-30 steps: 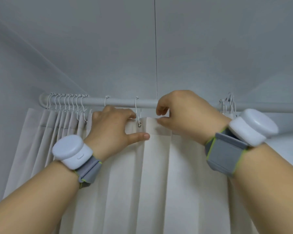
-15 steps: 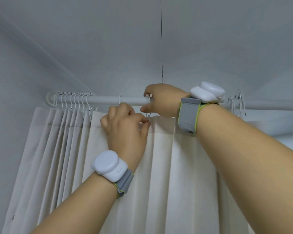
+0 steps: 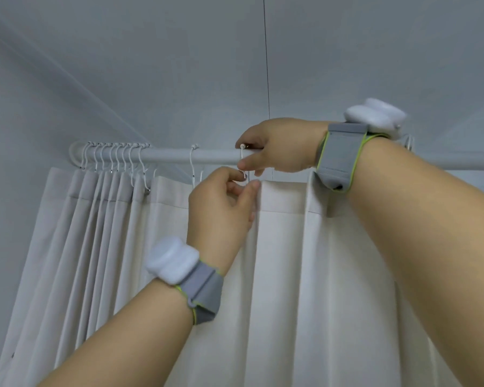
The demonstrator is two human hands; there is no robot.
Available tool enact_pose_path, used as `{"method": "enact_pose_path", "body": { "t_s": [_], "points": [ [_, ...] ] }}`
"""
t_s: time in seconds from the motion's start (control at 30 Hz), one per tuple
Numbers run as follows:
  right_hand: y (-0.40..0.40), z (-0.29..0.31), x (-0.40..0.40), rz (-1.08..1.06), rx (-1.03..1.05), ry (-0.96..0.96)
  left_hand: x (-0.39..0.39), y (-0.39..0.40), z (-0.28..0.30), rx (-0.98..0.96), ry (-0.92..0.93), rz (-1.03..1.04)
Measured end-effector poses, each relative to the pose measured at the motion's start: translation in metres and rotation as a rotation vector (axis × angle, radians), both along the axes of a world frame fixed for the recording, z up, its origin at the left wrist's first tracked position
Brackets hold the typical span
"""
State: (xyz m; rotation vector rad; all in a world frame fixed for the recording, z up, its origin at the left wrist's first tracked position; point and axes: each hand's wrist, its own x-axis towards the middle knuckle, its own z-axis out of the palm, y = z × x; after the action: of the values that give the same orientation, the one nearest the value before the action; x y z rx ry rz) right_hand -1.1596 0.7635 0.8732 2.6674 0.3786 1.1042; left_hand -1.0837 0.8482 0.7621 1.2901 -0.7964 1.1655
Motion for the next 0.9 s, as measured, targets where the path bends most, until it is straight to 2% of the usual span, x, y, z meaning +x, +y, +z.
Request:
{"method": "enact_pose_path", "body": {
  "t_s": [0.1,0.27,0.43,0.9],
  "points": [
    [0.000,-0.003,-0.001,0.002,0.015,-0.013,-0.001,-0.004,0.011,-0.114,0.168,-0.231],
    [0.004,-0.005,-0.001,-0.013,0.042,-0.020,-0.001,-0.006,0.009,-0.175,0.246,-0.342],
    [0.004,-0.005,0.000,-0.010,0.071,-0.021,0.002,-0.004,0.008,-0.112,0.288,-0.343],
    [0.007,-0.003,0.010,0.046,0.139,-0.112,-0.001,0.002,0.013,-0.176,0.230,-0.257]
  ]
}}
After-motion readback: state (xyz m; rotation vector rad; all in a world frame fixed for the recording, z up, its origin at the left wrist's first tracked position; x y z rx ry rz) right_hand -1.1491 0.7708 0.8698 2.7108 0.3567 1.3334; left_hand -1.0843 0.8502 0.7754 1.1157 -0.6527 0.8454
